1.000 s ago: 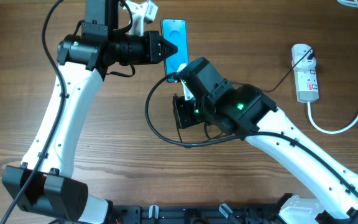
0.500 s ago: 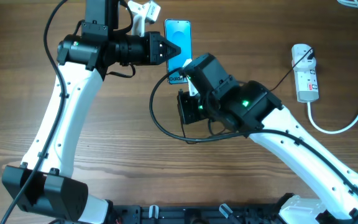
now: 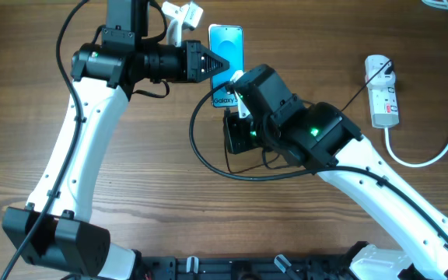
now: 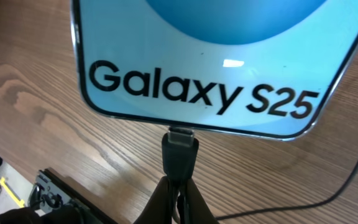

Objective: Plug charger to phone and switch on socket

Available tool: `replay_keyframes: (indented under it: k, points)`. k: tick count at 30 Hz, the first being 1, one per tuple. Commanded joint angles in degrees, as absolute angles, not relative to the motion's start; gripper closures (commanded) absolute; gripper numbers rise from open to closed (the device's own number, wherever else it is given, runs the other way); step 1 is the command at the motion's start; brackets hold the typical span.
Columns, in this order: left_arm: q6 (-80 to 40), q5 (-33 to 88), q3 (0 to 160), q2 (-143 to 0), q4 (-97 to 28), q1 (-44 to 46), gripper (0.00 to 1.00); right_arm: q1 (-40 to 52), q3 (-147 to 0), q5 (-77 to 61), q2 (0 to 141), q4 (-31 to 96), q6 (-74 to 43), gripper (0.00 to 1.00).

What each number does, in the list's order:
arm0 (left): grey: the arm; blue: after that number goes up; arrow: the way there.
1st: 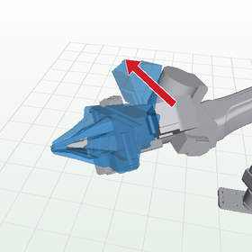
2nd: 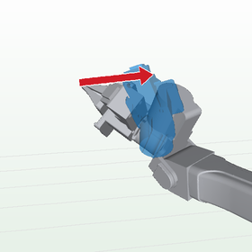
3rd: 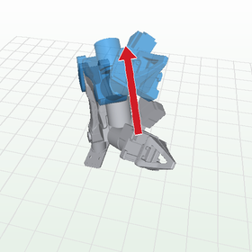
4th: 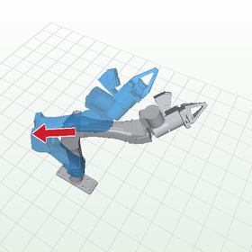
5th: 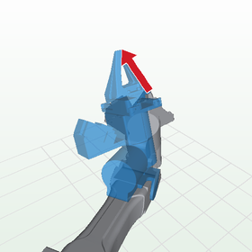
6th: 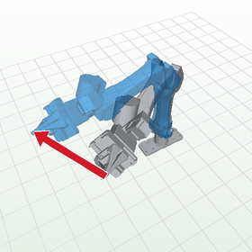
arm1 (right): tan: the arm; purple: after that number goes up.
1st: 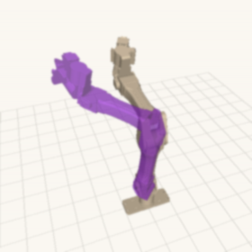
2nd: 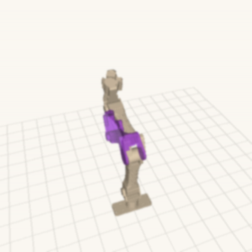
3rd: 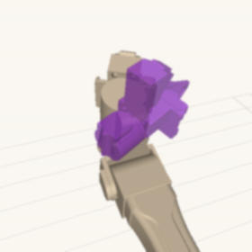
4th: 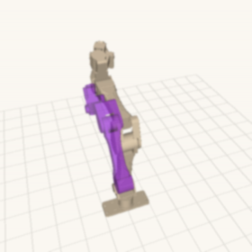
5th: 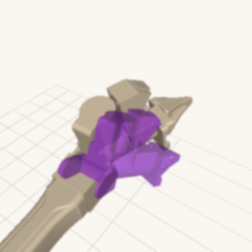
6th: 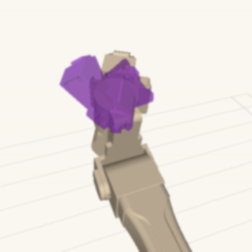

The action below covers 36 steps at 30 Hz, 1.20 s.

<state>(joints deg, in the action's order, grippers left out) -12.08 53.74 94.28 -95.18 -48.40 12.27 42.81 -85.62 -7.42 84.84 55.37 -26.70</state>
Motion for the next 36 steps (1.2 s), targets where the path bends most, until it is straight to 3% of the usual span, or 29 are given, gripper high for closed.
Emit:
replay_keyframes:
  k: [1, 36]
  points:
    - [-10.7, 56.4, 94.6, -94.6, -48.0, 12.0, 0.96, 42.7, -87.0, -4.9, 83.8, 55.9, -25.7, 0.96]
    - [-7.5, 59.0, 94.6, -94.6, -45.9, 12.0, 0.96, 42.7, -87.0, -8.6, 83.8, 56.2, -25.5, 0.96]
